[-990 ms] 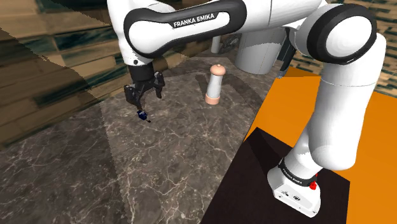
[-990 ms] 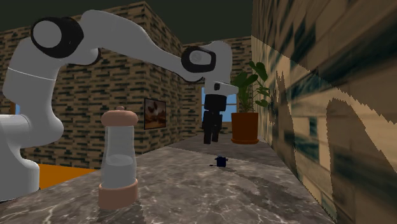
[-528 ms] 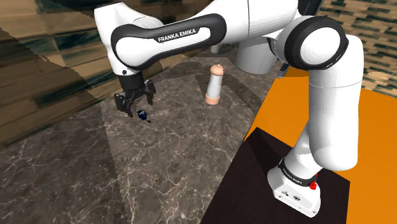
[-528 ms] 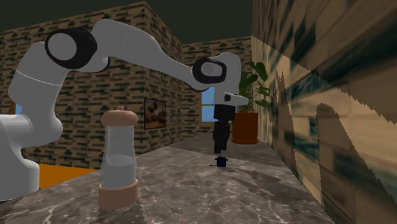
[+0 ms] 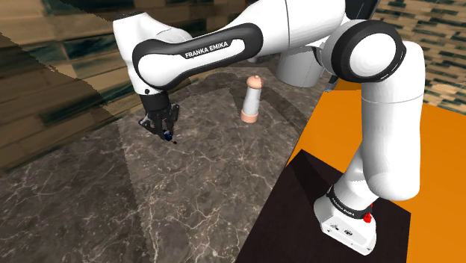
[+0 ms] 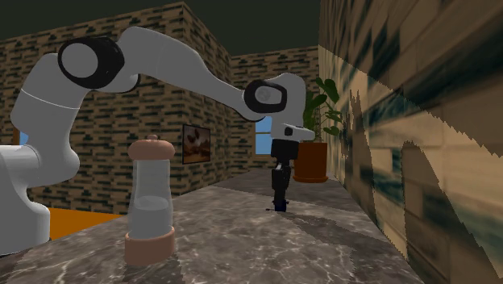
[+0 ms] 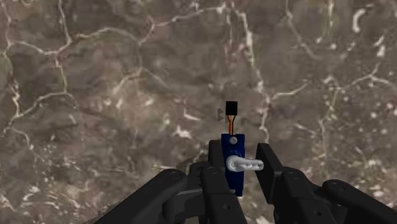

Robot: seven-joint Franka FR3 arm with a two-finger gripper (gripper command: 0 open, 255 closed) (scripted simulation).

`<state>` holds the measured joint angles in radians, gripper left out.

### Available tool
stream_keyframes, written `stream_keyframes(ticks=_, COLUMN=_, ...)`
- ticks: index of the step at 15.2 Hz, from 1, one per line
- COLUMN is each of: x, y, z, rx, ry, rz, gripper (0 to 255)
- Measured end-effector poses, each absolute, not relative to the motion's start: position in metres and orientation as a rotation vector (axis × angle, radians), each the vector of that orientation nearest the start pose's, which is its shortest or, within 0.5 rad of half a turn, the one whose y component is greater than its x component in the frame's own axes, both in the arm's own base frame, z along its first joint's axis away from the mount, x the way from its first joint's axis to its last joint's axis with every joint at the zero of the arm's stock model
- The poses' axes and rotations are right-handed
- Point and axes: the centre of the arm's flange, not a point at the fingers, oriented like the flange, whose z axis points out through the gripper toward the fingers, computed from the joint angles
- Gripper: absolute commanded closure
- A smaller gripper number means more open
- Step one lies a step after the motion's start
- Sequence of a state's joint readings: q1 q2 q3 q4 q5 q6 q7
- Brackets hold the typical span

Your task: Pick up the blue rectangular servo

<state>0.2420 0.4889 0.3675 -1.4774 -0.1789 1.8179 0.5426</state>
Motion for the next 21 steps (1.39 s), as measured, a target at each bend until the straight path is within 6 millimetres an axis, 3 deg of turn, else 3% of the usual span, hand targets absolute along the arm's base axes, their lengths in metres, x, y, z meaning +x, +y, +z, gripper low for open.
stream_keyframes(ticks=8, x=0.584, y=0.343, z=0.402, rx=-3.196, ry=-0.146, rz=0.155, gripper=255)
stream_keyframes(ticks=21, x=0.585, y=0.343, z=0.469, rx=-3.196, ry=-0.146, rz=0.154, gripper=255)
